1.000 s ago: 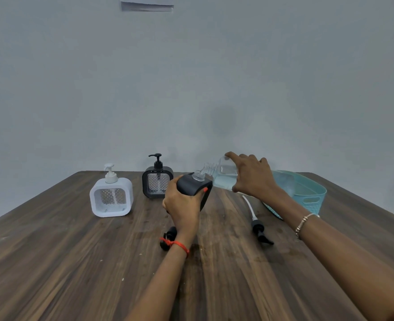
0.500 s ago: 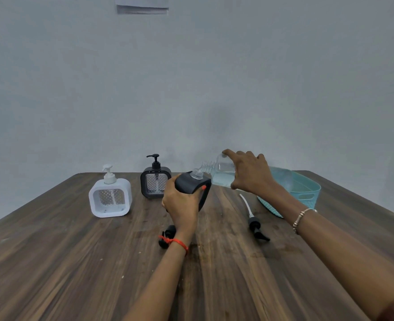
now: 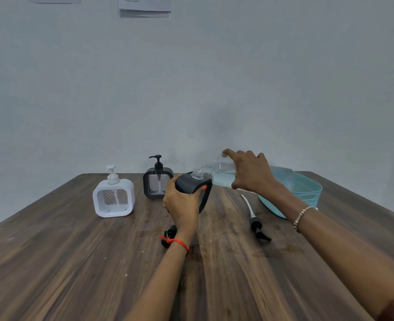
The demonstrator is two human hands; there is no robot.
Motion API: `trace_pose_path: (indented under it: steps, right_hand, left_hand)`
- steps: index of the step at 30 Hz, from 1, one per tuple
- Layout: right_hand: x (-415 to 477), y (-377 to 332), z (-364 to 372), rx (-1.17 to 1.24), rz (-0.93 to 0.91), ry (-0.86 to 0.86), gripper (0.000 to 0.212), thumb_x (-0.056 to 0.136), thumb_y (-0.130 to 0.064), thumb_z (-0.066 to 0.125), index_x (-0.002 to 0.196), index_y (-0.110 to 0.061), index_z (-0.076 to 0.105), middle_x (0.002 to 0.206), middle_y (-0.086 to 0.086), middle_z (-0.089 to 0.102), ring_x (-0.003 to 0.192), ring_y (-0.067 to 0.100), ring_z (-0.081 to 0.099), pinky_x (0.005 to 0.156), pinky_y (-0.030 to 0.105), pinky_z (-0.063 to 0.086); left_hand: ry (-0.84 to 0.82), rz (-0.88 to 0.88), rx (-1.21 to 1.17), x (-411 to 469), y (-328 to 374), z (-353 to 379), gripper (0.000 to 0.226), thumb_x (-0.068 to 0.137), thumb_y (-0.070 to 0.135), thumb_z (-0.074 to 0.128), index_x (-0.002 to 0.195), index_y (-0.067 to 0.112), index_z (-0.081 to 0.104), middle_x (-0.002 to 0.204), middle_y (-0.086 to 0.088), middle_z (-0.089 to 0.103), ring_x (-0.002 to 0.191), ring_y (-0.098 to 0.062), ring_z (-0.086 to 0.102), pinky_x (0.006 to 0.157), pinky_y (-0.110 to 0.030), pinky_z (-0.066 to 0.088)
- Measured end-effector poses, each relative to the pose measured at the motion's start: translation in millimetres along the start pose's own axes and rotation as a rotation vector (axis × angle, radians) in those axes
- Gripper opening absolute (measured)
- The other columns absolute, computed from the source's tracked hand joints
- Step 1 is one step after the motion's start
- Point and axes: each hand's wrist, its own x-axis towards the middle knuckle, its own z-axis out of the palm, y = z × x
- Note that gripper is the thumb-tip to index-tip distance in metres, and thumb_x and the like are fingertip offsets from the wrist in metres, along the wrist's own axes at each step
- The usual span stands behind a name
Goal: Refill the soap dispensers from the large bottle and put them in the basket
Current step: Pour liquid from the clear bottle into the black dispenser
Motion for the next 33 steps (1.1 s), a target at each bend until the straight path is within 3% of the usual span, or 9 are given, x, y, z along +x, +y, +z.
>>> trace_pose_path:
  steps: [7,24,29,33]
  right_hand:
    - [0.7,-0.4,-1.0,-0.012,-0.008,-0.009,0.076,0.066,-0.016,0.071,0.132,-0.027,0.034,0.106,0.003,0.058,0.096,0.025,0.053,0.082,0.037,0.035]
    - [1.1,1.6,-0.2,-0.002,-0.001,-0.034,0.078,0.064,-0.016,0.074,0.130,-0.027,0.034,0.101,0.002,0.058,0.096,0.025,0.053,0.081,0.037,0.035]
    - [0.4,1.8,0.3,0.014,0.006,-0.054,0.079,0.063,-0.018,0.076,0.129,-0.027,0.035,0.102,0.003,0.058,0.097,0.025,0.053,0.082,0.038,0.036]
    - [-0.6,2.6,2.4,0.025,0.006,-0.051,0.079,0.062,-0.019,0.076,0.129,-0.026,0.035,0.103,0.003,0.058,0.097,0.026,0.054,0.082,0.038,0.036]
  left_hand:
    - [-0.002,0.015,-0.013,1.1,-1.0,-0.6,0.058,0.054,0.014,0.089,0.106,0.009,0.064,0.086,0.014,0.054,0.081,-0.005,0.053,0.061,0.007,0.035]
    - [-0.018,0.001,-0.042,1.6,-1.9,-3.2,0.060,0.055,0.012,0.089,0.108,0.006,0.063,0.092,0.005,0.056,0.084,-0.009,0.052,0.061,0.007,0.036]
    - [-0.026,0.011,-0.050,0.8,-1.0,-4.9,0.059,0.054,0.011,0.089,0.107,0.008,0.063,0.086,0.011,0.053,0.075,0.004,0.049,0.059,0.006,0.036]
    - [-0.027,0.014,-0.036,0.9,-0.2,-4.6,0.060,0.054,0.013,0.090,0.107,0.007,0.063,0.089,0.008,0.054,0.080,-0.007,0.051,0.060,0.007,0.036]
